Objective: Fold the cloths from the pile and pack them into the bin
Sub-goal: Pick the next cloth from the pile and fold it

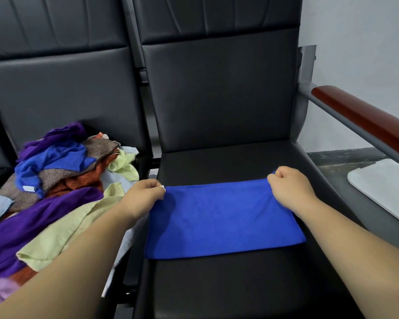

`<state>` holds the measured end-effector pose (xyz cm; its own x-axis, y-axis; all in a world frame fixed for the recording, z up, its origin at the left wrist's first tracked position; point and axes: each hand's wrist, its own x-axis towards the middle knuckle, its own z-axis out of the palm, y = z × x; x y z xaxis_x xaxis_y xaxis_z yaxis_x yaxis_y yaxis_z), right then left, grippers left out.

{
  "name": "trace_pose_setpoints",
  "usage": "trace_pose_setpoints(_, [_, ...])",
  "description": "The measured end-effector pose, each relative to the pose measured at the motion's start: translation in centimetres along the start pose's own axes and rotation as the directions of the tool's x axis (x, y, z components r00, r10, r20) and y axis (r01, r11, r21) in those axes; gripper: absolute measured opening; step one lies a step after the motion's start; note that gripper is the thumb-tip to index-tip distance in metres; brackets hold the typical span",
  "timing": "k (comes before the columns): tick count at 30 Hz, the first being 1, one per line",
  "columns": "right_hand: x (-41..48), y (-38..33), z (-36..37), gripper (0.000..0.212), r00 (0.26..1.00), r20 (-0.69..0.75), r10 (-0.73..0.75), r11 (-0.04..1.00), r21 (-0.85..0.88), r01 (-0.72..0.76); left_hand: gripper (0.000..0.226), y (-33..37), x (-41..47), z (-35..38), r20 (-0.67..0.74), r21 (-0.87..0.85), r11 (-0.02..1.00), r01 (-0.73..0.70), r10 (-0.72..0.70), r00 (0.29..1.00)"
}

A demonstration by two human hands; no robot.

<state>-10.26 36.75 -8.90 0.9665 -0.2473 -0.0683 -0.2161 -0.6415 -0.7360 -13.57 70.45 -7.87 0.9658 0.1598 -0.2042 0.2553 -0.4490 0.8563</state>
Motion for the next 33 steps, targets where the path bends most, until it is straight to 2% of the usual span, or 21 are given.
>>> trace_pose_setpoints(4, [0.1,-0.5,0.1,0.026,0.999,-0.053,-0.009,0.999,0.042,0.011,0.019,-0.6,0.8,1.1,-0.109,-0.071,0.997,0.008,-0.016,0.994])
trace_pose_setpoints(9, [0.6,-0.3,0.8,0.023,0.999,-0.04,0.004,1.0,0.005,-0.003,0.012,-1.3,1.9,2.5,-0.213,0.209,0.978,0.015,0.031,0.977])
trace_pose_setpoints(14, [1.0,0.4,1.6,0.02,1.0,-0.008,0.03,0.992,-0.119,-0.031,0.016,-1.7,2.4,2.7,-0.242,0.357,0.933,0.035,0.056,0.969])
trace_pose_setpoints(23, [2.0,0.6,2.6,0.018,0.998,-0.065,0.023,0.976,-0.215,-0.036,0.018,-2.5,2.9,3.2,-0.292,0.371,0.929,0.015,0.101,0.951])
trace_pose_setpoints(27, [1.6,0.5,2.6,0.019,0.994,-0.107,0.031,0.985,-0.167,-0.049,0.019,-2.5,2.7,3.5,-0.295,0.377,0.926,0.02,0.099,0.95])
trace_pose_setpoints(30, [1.0,0.2,2.3,0.032,0.992,-0.126,0.023,0.993,-0.112,-0.038,0.033,-2.3,2.3,3.7,-0.271,0.368,0.93,0.014,0.093,0.958])
trace_pose_setpoints(33, [0.5,-0.2,1.8,0.049,0.996,-0.085,0.018,0.981,-0.191,-0.034,0.052,-2.3,1.4,3.9,-0.261,0.429,0.903,0.0,0.125,0.957])
